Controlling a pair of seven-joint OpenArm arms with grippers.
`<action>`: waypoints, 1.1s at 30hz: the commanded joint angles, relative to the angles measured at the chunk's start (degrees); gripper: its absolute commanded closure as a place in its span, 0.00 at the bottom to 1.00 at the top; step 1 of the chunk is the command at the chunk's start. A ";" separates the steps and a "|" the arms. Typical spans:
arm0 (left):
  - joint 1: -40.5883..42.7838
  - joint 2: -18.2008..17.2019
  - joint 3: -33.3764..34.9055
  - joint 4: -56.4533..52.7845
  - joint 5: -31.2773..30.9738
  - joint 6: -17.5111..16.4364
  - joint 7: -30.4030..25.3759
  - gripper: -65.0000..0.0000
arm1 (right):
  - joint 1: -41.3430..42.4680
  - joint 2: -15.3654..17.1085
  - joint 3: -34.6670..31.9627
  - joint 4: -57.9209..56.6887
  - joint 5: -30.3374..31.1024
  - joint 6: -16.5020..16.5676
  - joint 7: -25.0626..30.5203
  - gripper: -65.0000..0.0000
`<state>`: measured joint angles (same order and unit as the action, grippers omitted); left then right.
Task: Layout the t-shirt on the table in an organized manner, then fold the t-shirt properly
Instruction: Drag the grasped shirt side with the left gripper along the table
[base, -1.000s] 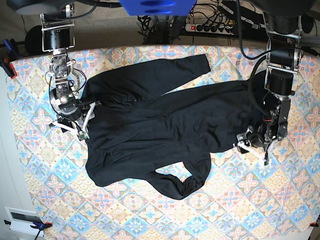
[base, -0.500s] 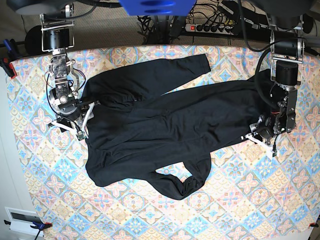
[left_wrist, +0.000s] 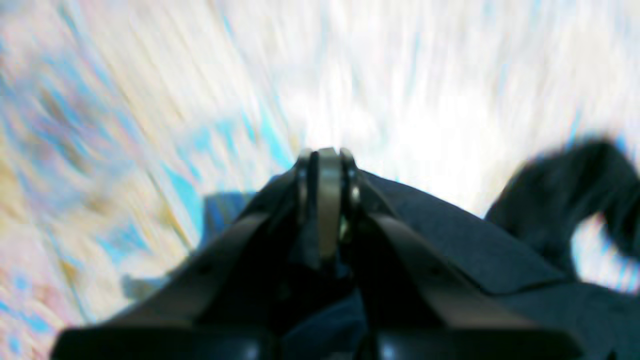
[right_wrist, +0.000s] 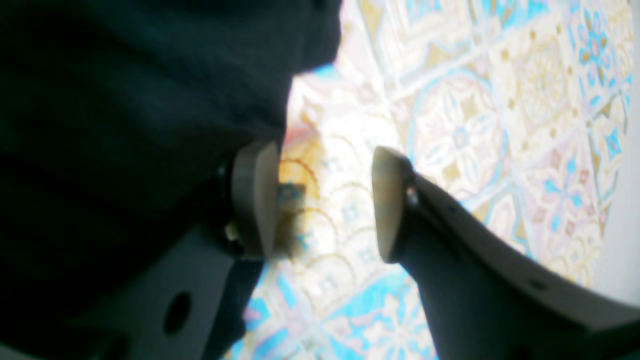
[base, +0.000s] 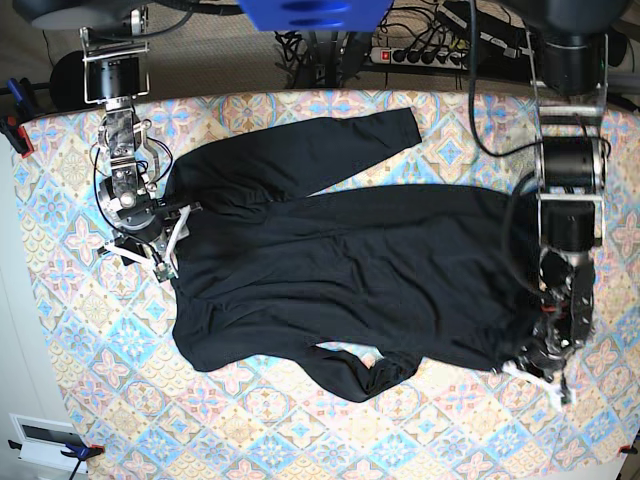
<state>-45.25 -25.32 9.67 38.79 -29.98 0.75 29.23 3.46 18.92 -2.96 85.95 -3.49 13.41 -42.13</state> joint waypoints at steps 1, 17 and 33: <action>-4.20 -0.66 -0.22 -0.85 0.13 -0.09 -2.82 1.00 | 0.98 0.82 0.37 1.12 -0.16 -0.35 0.85 0.57; -15.98 -1.36 0.04 -11.05 14.11 4.39 -18.46 0.86 | 0.98 0.82 -1.65 1.21 -0.16 -0.35 0.85 0.57; 6.00 -6.02 -0.31 3.81 7.78 8.96 -2.55 0.69 | 0.80 0.82 -4.03 1.39 -0.16 -0.35 0.85 0.57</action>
<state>-37.43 -30.17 9.63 41.74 -22.92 9.52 27.99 3.33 19.22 -7.18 86.26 -3.90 13.26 -42.33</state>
